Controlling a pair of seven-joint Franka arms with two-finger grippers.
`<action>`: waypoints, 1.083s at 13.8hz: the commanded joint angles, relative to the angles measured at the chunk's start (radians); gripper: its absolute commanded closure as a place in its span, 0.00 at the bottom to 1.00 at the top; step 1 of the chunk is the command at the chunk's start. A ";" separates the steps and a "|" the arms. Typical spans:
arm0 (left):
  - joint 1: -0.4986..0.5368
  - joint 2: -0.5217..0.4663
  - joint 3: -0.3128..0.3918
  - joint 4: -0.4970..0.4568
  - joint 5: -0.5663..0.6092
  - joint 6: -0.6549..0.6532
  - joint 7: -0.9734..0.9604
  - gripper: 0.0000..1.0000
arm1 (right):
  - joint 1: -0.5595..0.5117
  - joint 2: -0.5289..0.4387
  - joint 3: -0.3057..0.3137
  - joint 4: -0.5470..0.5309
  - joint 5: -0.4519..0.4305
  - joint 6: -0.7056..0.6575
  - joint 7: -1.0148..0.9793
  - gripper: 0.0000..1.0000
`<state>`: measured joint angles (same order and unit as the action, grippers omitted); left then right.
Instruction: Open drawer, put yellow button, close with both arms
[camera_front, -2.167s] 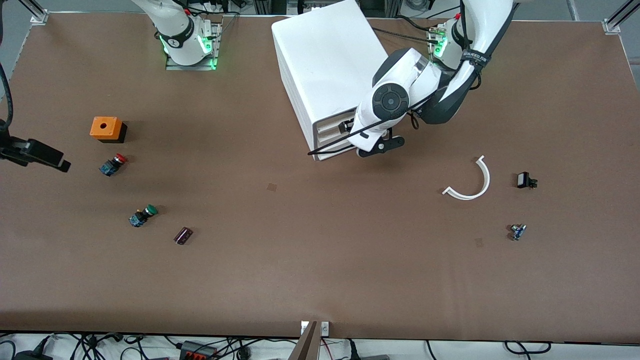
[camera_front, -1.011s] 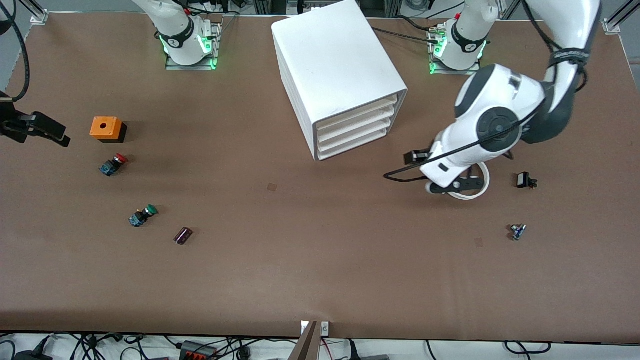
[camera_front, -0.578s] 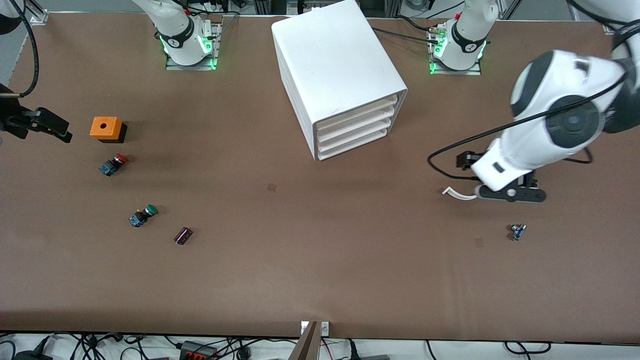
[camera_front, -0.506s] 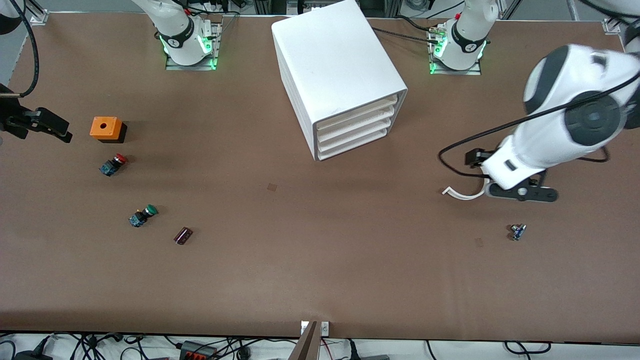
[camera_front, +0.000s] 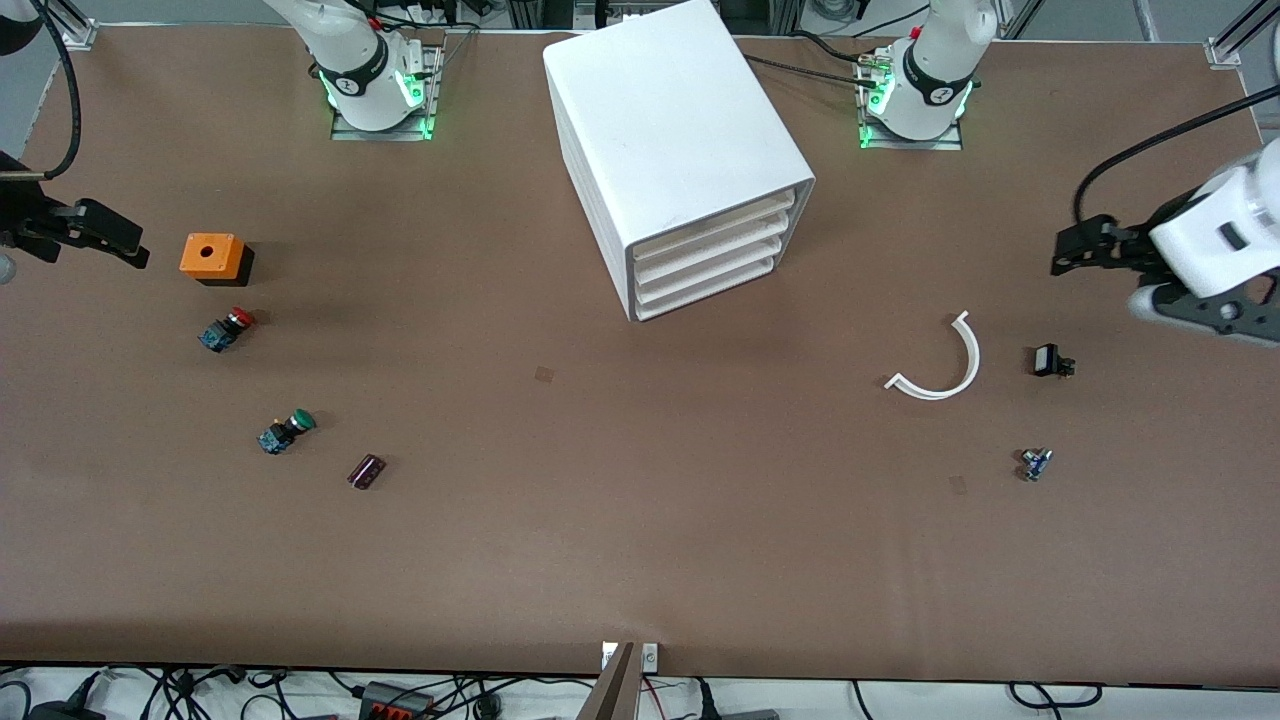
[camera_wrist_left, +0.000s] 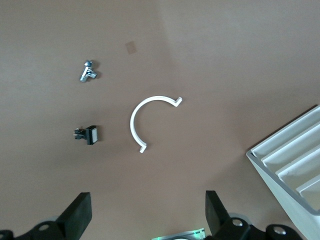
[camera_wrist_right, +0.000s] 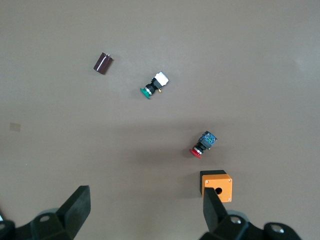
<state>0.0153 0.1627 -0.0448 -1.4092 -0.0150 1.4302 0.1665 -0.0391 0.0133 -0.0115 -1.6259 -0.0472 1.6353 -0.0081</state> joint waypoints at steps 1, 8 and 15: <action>-0.052 -0.139 0.051 -0.213 -0.014 0.172 -0.013 0.00 | -0.004 -0.016 0.007 -0.008 -0.016 -0.002 -0.015 0.00; -0.014 -0.187 -0.018 -0.284 0.046 0.219 -0.022 0.00 | -0.002 -0.012 0.008 -0.012 -0.017 0.014 -0.016 0.00; -0.012 -0.189 -0.053 -0.258 0.044 0.194 -0.028 0.00 | 0.007 -0.010 0.008 -0.012 -0.017 0.014 -0.015 0.00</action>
<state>-0.0083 -0.0107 -0.0749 -1.6717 0.0048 1.6436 0.1531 -0.0347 0.0147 -0.0055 -1.6260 -0.0474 1.6411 -0.0115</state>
